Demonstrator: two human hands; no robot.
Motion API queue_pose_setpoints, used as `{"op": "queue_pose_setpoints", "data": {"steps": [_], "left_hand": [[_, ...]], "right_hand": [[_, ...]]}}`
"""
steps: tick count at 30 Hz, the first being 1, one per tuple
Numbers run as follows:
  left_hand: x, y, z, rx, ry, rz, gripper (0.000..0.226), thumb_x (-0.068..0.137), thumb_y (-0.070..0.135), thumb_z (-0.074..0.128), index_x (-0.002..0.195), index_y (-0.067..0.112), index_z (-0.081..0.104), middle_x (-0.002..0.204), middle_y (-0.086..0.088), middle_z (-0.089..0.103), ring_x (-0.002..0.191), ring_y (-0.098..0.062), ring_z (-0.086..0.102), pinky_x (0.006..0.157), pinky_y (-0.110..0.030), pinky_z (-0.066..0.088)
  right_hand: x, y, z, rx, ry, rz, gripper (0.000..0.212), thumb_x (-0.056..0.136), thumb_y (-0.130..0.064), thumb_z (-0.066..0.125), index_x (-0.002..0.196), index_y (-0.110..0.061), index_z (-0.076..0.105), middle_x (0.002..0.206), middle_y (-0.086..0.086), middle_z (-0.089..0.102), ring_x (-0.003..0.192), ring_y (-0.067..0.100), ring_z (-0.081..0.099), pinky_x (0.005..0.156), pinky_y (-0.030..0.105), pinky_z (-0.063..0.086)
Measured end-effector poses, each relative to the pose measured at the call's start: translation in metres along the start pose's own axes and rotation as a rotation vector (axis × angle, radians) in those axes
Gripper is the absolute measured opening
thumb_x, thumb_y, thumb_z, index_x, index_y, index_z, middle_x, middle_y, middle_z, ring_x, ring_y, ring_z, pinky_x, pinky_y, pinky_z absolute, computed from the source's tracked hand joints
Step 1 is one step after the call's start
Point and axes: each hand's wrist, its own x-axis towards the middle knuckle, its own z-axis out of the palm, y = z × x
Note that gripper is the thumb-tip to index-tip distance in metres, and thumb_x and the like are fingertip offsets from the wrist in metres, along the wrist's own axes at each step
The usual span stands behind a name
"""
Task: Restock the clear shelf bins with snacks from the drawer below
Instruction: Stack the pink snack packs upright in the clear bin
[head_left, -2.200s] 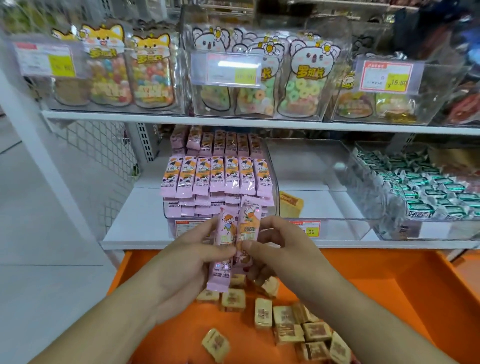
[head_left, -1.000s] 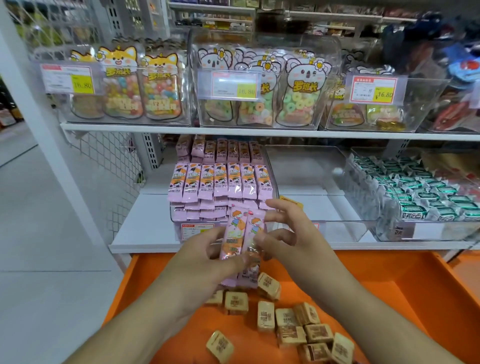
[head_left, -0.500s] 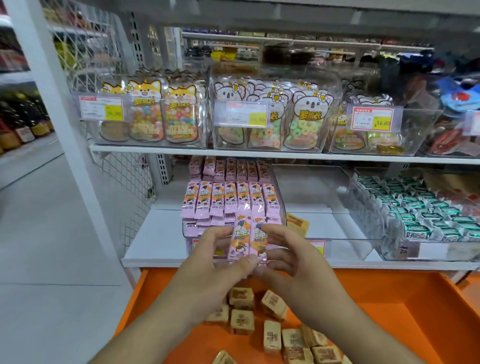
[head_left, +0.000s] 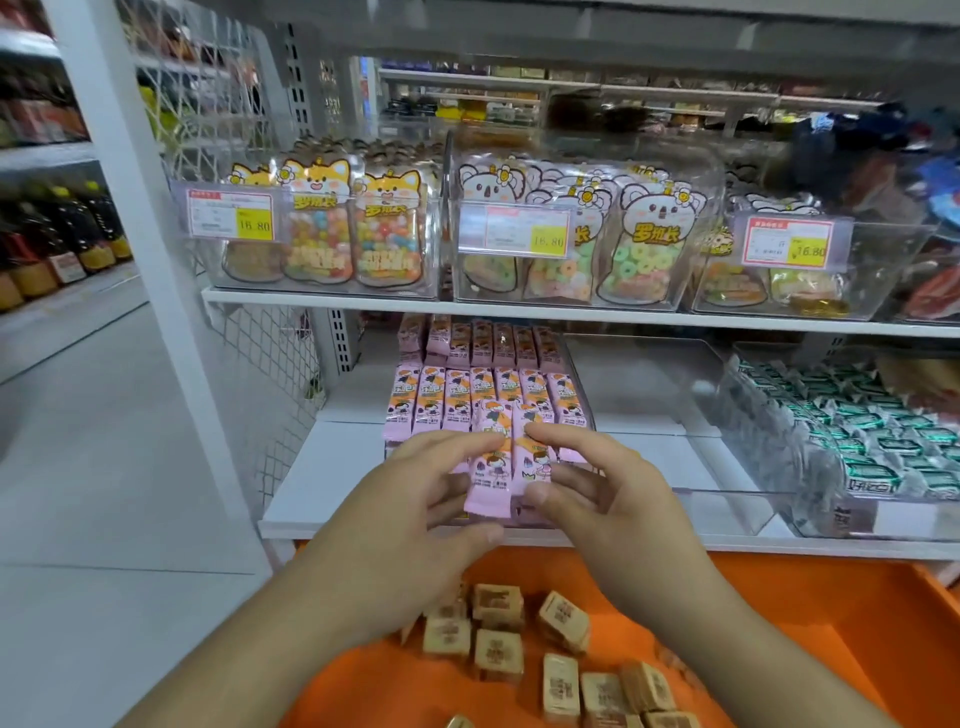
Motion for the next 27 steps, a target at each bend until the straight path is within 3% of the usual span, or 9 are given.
{"op": "queue_pose_setpoints", "data": {"steps": [4,7,10,14,15,17,19,23,27], "left_hand": [[0.008,-0.010,-0.012,0.218,0.059,0.078,0.069,0.094,0.011,0.073,0.142,0.055,0.053,0.139,0.036,0.049,0.124,0.006,0.055,0.108,-0.023,0.048],[0.015,-0.016,-0.014,0.389,0.115,0.134,0.070,0.095,0.021,0.071,0.146,0.062,0.043,0.151,0.036,0.044,0.141,0.011,0.038,0.117,-0.013,0.031],[0.025,-0.019,-0.013,0.442,0.114,0.164,0.067,0.096,0.037,0.068,0.149,0.063,0.037,0.155,0.038,0.035,0.144,0.018,0.026,0.112,-0.002,0.017],[0.047,-0.025,-0.017,0.480,0.054,0.209,0.067,0.096,0.057,0.059,0.155,0.057,0.029,0.159,0.037,0.027,0.146,0.019,0.016,0.121,-0.012,0.019],[0.054,-0.027,-0.020,0.496,0.054,0.219,0.066,0.097,0.058,0.057,0.156,0.055,0.029,0.160,0.035,0.028,0.148,0.017,0.017,0.123,-0.018,0.020],[0.071,-0.032,-0.026,0.559,0.074,0.215,0.062,0.100,0.055,0.053,0.157,0.052,0.030,0.163,0.028,0.028,0.151,0.011,0.014,0.127,-0.026,0.017],[0.090,-0.037,-0.032,0.635,0.109,0.197,0.062,0.101,0.052,0.053,0.159,0.048,0.028,0.165,0.022,0.029,0.151,0.007,0.010,0.126,-0.031,0.013],[0.122,-0.049,-0.041,0.685,0.130,0.157,0.066,0.100,0.051,0.056,0.159,0.044,0.028,0.160,0.012,0.041,0.149,-0.011,0.031,0.120,-0.035,0.021],[0.143,-0.063,-0.043,0.634,0.172,0.129,0.058,0.096,0.054,0.059,0.150,0.041,0.042,0.140,0.009,0.061,0.127,-0.024,0.055,0.111,-0.042,0.040]], "right_hand": [[0.006,-0.001,0.005,-0.032,0.011,-0.049,0.046,0.092,-0.010,0.078,0.117,-0.048,0.073,0.130,-0.019,0.064,0.116,-0.001,0.065,0.096,0.033,0.060],[0.012,-0.001,0.009,-0.123,0.031,-0.094,0.046,0.093,-0.013,0.077,0.123,-0.047,0.071,0.127,-0.025,0.065,0.118,-0.002,0.062,0.098,0.033,0.058],[0.025,0.000,0.008,-0.252,0.055,-0.114,0.046,0.093,-0.021,0.078,0.124,-0.053,0.069,0.128,-0.032,0.064,0.123,-0.004,0.059,0.105,0.037,0.054],[0.050,-0.002,0.003,-0.387,0.081,-0.136,0.046,0.094,-0.030,0.076,0.128,-0.060,0.064,0.137,-0.037,0.059,0.131,-0.010,0.051,0.115,0.035,0.043],[0.057,-0.003,0.002,-0.423,0.080,-0.151,0.046,0.095,-0.032,0.075,0.129,-0.060,0.063,0.137,-0.037,0.058,0.130,-0.012,0.050,0.114,0.028,0.043],[0.075,-0.005,0.002,-0.472,0.064,-0.157,0.044,0.096,-0.035,0.073,0.132,-0.058,0.062,0.132,-0.036,0.060,0.116,-0.009,0.059,0.091,0.007,0.047],[0.095,-0.002,0.005,-0.503,0.060,-0.148,0.042,0.097,-0.037,0.072,0.133,-0.057,0.062,0.123,-0.035,0.062,0.109,0.002,0.063,0.074,0.002,0.046],[0.129,0.003,0.013,-0.534,0.072,-0.176,0.040,0.097,-0.033,0.072,0.133,-0.049,0.065,0.124,-0.030,0.068,0.118,-0.002,0.061,0.100,0.023,0.050],[0.155,0.008,0.016,-0.551,0.087,-0.193,0.034,0.097,-0.030,0.071,0.129,-0.042,0.070,0.103,-0.029,0.071,0.104,-0.005,0.063,0.093,0.017,0.047]]}}
